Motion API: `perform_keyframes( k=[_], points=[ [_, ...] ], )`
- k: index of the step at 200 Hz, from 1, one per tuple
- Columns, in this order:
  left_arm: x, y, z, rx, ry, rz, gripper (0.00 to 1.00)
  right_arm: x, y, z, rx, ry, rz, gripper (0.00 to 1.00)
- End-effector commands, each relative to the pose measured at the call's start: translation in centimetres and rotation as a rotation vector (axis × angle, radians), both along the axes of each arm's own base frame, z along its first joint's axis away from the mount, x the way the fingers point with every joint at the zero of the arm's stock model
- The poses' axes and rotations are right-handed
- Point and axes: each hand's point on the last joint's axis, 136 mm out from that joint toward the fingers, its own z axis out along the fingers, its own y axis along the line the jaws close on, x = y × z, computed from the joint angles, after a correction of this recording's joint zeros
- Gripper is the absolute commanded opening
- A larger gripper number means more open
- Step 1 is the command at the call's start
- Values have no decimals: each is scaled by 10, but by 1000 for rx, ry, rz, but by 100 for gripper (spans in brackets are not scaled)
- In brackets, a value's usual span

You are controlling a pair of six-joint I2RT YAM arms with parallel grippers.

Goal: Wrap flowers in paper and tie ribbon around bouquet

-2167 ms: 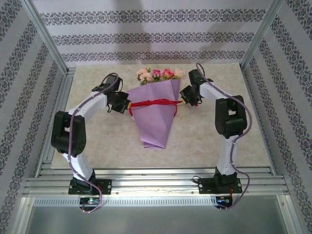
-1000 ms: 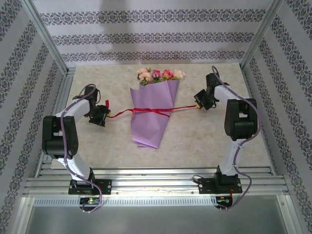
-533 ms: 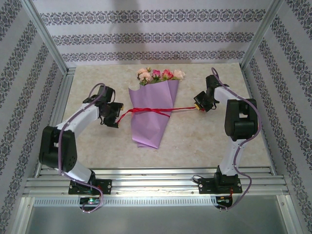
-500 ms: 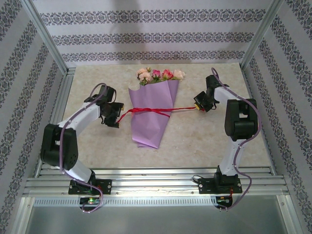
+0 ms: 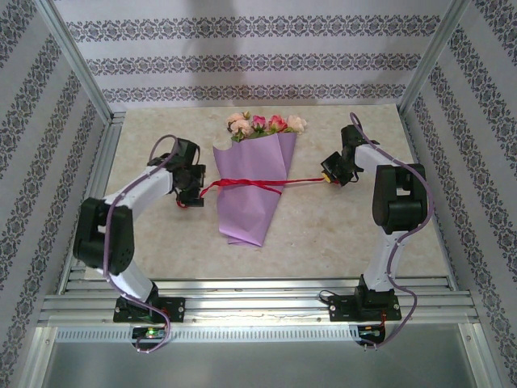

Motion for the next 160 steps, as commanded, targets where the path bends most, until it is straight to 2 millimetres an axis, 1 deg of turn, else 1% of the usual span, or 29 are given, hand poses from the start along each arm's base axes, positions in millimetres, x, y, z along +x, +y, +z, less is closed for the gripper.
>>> perform_keyframes(
  k=[1, 8, 25, 33, 48, 74, 82, 92, 102, 113, 130, 139, 149, 160],
  points=[
    [37, -15, 0, -61, -95, 10, 78, -4, 7, 9, 7, -16, 22, 0],
    [43, -19, -4, -73, -93, -10, 77, -4, 6, 9, 7, -15, 22, 0],
    [46, -25, -17, -70, -51, -50, 72, -4, 6, 8, 6, -15, 24, 0],
    [44, -26, -23, -65, -32, -58, 67, -4, 6, 8, 8, -14, 22, 0],
    [43, -26, -31, -55, -28, -61, 53, -3, 6, 9, 10, -18, 21, 0],
    [47, -24, -37, -34, -37, -74, 39, -2, 8, 10, 14, -20, 22, 0],
    [51, -25, -38, -32, -50, -90, 30, -2, 9, 10, 14, -18, 23, 0],
    [55, -30, -39, -44, -69, -108, 14, -3, 9, 9, 14, -16, 23, 0],
    [58, -34, -38, -57, -91, -118, 0, -3, 12, 10, 20, -14, 24, 0],
    [60, -37, -35, -63, -110, -130, 0, -4, 14, 12, 27, -15, 21, 0],
    [58, -41, -31, -78, -126, -139, 0, -5, 19, 18, 41, -28, 9, 20],
    [55, -41, -29, -83, -130, -140, 0, -7, 24, 24, 50, -37, -2, 29],
    [53, -41, -29, -85, -132, -145, 0, -9, 31, 33, 53, -56, -10, 35],
    [51, -41, -29, -87, -135, -147, 0, -13, 42, 41, 55, -69, -8, 38]
  ],
)
